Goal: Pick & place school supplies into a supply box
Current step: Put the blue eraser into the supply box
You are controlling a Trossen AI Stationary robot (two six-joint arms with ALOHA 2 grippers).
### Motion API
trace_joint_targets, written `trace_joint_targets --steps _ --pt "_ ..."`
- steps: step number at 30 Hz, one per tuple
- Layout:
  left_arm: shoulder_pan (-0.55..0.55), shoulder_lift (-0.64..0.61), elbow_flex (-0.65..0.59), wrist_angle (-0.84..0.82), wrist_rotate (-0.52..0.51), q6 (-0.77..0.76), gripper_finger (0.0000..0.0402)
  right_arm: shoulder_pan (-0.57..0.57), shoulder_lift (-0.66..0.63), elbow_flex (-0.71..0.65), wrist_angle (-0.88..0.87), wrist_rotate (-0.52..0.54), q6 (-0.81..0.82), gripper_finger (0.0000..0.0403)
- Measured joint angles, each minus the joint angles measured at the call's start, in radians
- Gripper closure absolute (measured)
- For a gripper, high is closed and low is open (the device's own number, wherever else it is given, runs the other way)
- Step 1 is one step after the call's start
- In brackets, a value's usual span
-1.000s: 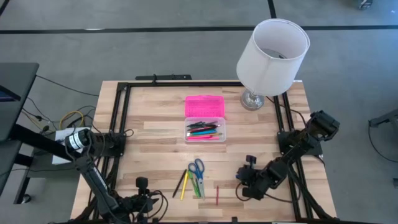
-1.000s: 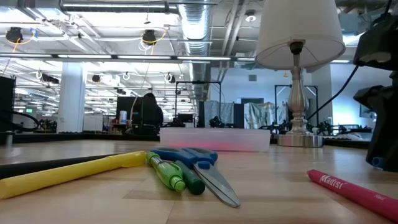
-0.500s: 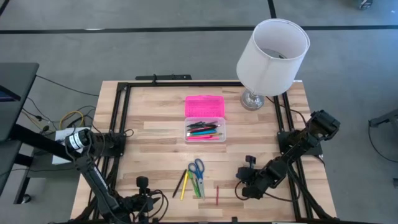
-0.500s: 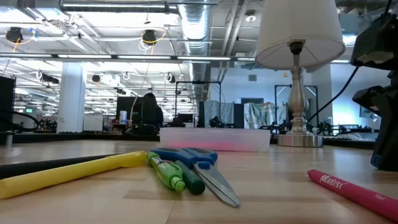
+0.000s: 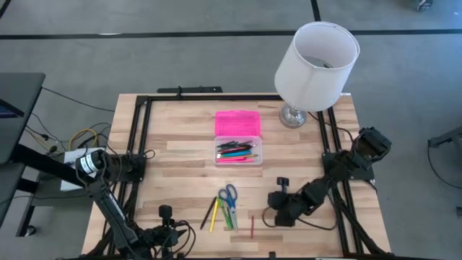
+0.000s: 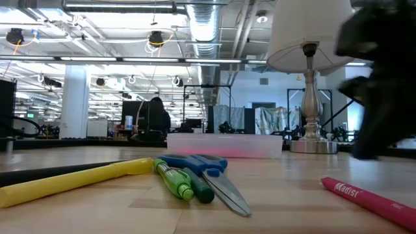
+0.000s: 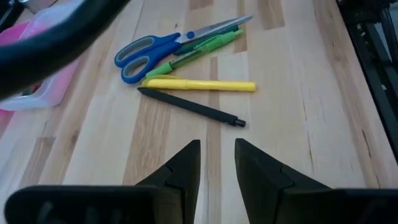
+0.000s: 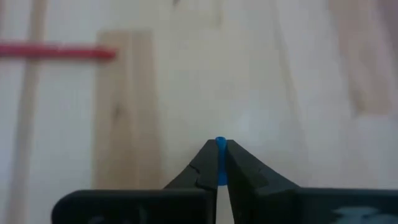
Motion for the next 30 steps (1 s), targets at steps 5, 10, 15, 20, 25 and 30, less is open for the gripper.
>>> trace_joint_targets --steps 5,10,15,20,25,30 --pt "0.0 0.0 0.0 0.001 -0.027 0.002 0.0307 -0.117 0.0 0.058 -0.028 0.01 -0.17 0.0401" --pt "0.0 0.0 0.0 0.0 -0.036 0.008 0.0307 -0.271 -0.001 0.121 -0.03 0.035 -0.358 0.0398" --pt "0.0 0.0 0.0 0.0 -0.034 0.008 0.0307 -0.429 -0.001 0.175 -0.043 0.028 -0.53 0.0401" --pt "0.0 0.0 0.0 0.002 -0.019 -0.001 0.0307 -0.583 0.0 0.193 -0.1 -0.093 -0.615 0.0396" --pt "-0.002 0.0 -0.001 0.011 -0.018 -0.005 0.0307 -0.682 0.0 0.193 -0.156 -0.211 -0.629 0.0384" --pt "-0.002 0.0 -0.006 0.016 -0.023 -0.005 0.0307 -0.701 0.0 0.193 -0.161 -0.23 -0.637 0.0369"
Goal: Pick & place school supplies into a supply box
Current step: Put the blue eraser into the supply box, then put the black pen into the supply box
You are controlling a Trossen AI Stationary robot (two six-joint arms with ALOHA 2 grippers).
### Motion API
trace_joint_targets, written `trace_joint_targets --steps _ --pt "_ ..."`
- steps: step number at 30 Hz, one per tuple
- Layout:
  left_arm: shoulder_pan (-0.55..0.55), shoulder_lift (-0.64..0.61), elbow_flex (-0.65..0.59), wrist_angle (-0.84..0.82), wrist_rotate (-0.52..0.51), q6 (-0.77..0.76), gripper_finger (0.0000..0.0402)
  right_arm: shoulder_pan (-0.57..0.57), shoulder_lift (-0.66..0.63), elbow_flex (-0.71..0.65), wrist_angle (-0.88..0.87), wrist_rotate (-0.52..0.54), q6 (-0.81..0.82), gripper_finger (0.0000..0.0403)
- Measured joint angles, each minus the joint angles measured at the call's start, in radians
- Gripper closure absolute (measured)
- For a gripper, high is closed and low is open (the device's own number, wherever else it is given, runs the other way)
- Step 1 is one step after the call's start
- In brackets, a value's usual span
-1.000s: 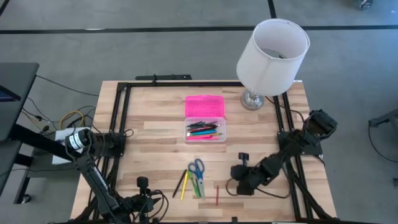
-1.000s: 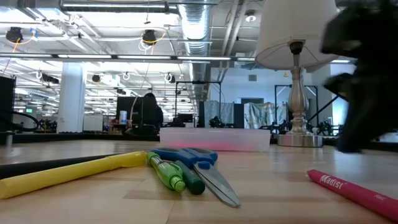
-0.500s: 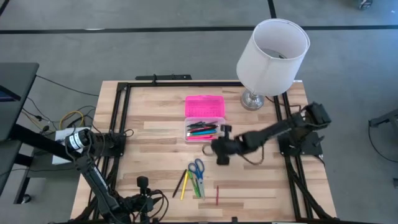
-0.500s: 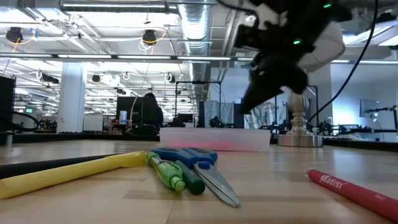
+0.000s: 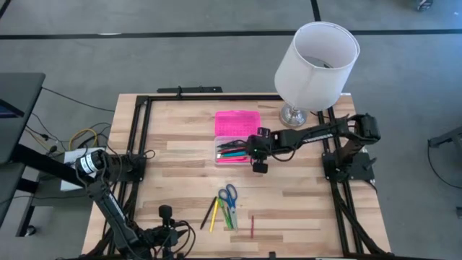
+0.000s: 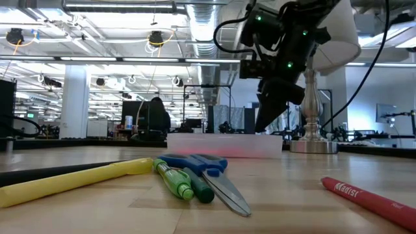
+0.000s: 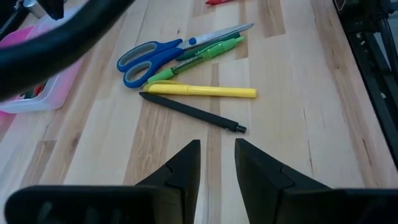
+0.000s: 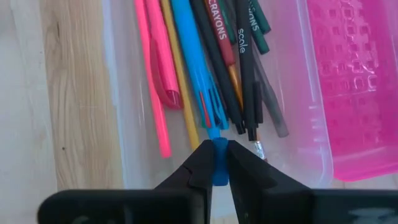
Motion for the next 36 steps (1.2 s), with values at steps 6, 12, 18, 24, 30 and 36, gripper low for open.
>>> trace_joint_targets --steps 6,12,18,24,30,36 --pt "0.001 0.0 -0.056 0.013 -0.022 -0.003 0.0307 -0.006 0.0 0.0 0.002 0.001 0.015 0.0338" --pt "0.026 0.0 -0.094 0.013 -0.056 0.032 0.0307 -0.005 -0.008 0.001 -0.003 0.009 -0.017 0.0303" --pt "0.105 0.0 -0.098 0.013 -0.203 0.151 0.0307 0.022 -0.026 0.0 -0.021 0.013 -0.031 0.0292" --pt "0.27 0.0 -0.098 0.015 0.009 0.11 0.0307 0.132 -0.131 0.001 -0.032 0.014 0.05 0.0294" --pt "0.417 0.0 -0.098 0.029 0.261 0.119 0.0307 0.328 -0.248 0.0 -0.011 0.169 0.079 0.0295" --pt "0.443 0.0 -0.054 0.007 0.345 0.234 0.0307 0.545 -0.29 -0.04 0.027 0.462 0.18 0.0296"
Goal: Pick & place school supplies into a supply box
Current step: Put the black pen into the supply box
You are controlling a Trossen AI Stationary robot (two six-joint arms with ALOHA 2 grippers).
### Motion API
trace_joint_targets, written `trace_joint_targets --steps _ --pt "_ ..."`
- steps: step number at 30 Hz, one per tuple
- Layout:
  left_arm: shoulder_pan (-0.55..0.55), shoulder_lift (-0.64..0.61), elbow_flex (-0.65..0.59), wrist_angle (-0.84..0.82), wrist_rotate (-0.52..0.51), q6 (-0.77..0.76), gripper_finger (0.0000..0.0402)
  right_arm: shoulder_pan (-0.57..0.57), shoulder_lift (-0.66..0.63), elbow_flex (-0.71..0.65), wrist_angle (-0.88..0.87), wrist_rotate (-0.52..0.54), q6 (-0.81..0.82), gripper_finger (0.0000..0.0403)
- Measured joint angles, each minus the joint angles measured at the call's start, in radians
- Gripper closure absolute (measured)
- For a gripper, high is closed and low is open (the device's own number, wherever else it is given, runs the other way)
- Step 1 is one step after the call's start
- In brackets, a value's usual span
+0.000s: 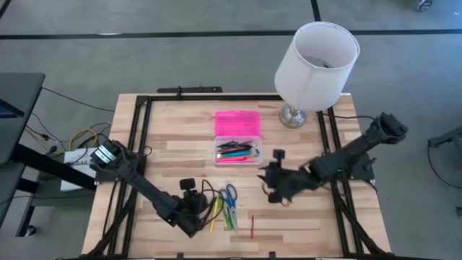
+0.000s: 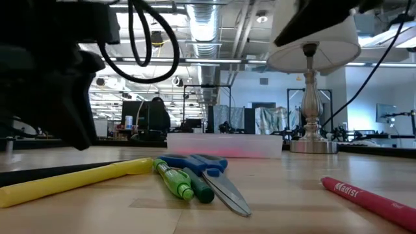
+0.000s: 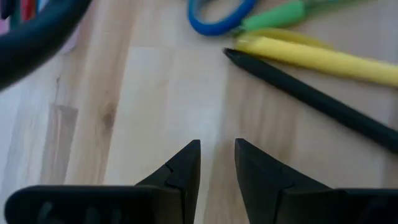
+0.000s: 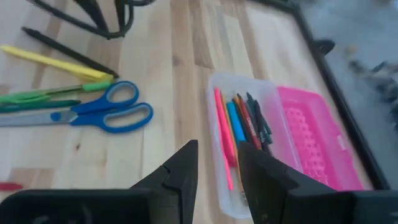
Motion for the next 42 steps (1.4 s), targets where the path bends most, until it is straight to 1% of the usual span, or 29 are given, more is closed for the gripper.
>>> trace_joint_targets --steps 3,7,10,13,14,17,19,21,27,34,38,42 --pt "-0.006 0.0 0.027 -0.02 0.058 0.089 0.0307 0.086 0.008 -0.051 0.038 0.09 0.04 0.0296" --pt "-0.018 0.0 0.064 -0.019 0.155 0.186 0.0307 0.157 0.041 -0.116 0.099 0.167 0.108 0.0296" --pt "-0.026 0.0 0.099 -0.015 0.159 0.229 0.0307 0.198 0.069 -0.147 0.127 0.216 0.132 0.0296" --pt "-0.029 0.0 0.12 0.023 0.154 0.292 0.0307 0.221 0.085 -0.147 0.135 0.285 0.121 0.0296" --pt "-0.029 0.0 0.123 0.048 0.147 0.322 0.0307 0.226 0.085 -0.147 0.145 0.292 0.121 0.0296" --pt "-0.023 0.0 0.124 0.136 0.127 0.414 0.0307 0.225 0.087 -0.147 0.162 0.284 0.12 0.0296" --pt "-0.013 0.0 0.122 0.169 0.156 0.485 0.0307 0.224 0.087 -0.146 0.176 0.283 0.119 0.0296" --pt "-0.005 0.0 0.122 0.172 0.192 0.555 0.0307 0.224 0.087 -0.146 0.181 0.279 0.119 0.0296" --pt "0.008 0.0 0.121 0.162 0.205 0.709 0.0307 0.224 0.087 -0.146 0.198 0.254 0.119 0.0296" --pt "0.06 0.0 0.12 0.143 0.214 0.779 0.0321 0.225 0.087 -0.146 0.21 0.253 0.12 0.0296" --pt "0.105 0.0 0.12 0.149 0.274 0.802 0.0329 0.225 0.087 -0.146 0.21 0.252 0.126 0.0296" --pt "0.147 0.0 0.088 0.172 0.333 0.806 0.0333 0.225 0.087 -0.146 0.21 0.23 0.126 0.0296"
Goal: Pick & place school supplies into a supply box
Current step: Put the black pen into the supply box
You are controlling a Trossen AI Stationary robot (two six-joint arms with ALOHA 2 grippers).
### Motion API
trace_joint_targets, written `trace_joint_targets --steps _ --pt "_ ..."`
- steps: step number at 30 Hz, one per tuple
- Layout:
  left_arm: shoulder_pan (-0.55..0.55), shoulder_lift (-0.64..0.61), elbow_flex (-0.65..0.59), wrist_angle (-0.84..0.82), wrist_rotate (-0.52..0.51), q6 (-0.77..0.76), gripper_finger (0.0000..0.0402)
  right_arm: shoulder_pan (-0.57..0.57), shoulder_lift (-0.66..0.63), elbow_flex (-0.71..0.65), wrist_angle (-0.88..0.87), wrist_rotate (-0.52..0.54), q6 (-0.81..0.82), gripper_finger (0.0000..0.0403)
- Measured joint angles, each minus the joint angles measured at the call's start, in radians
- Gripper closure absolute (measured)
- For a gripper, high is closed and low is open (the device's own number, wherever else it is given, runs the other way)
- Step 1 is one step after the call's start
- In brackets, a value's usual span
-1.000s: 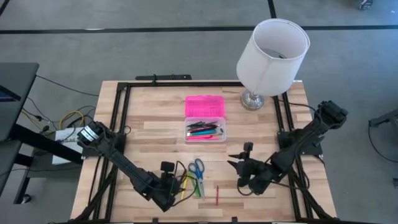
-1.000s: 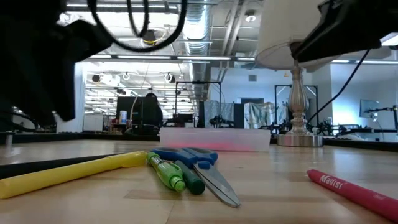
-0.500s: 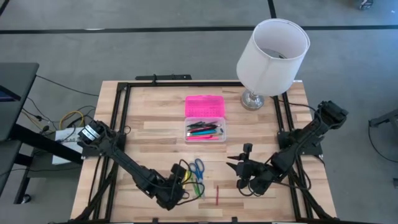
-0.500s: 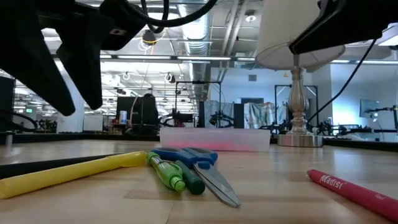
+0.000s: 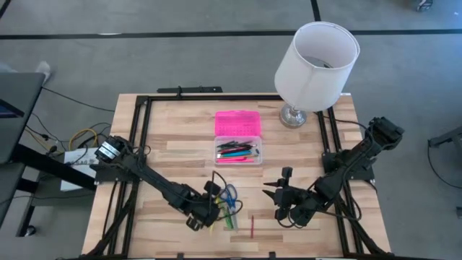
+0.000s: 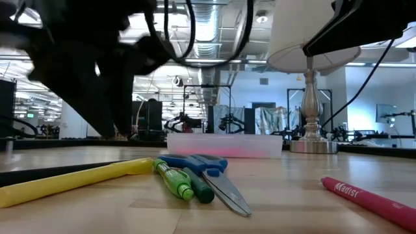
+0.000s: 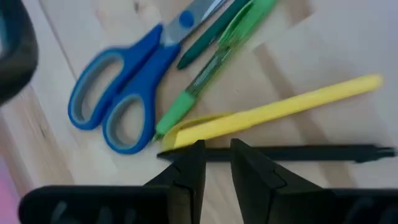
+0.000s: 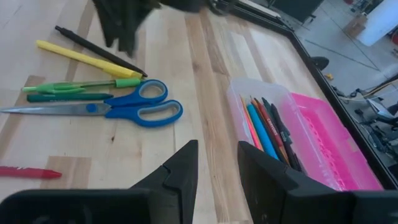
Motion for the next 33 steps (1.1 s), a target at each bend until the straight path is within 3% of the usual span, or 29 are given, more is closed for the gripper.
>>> trace_joint_targets --steps 17,24,33 --pt "0.065 0.0 -0.108 0.146 0.089 0.06 0.0333 0.0 0.0 0.0 -0.001 0.0 0.0 0.0296" --pt "0.081 -0.001 -0.117 0.118 0.086 0.035 0.0333 0.0 0.0 0.0 -0.001 -0.001 0.0 0.0296" --pt "0.117 -0.005 -0.111 -0.041 0.08 -0.063 0.0333 0.0 0.0 0.0 -0.001 -0.002 0.0 0.0296"
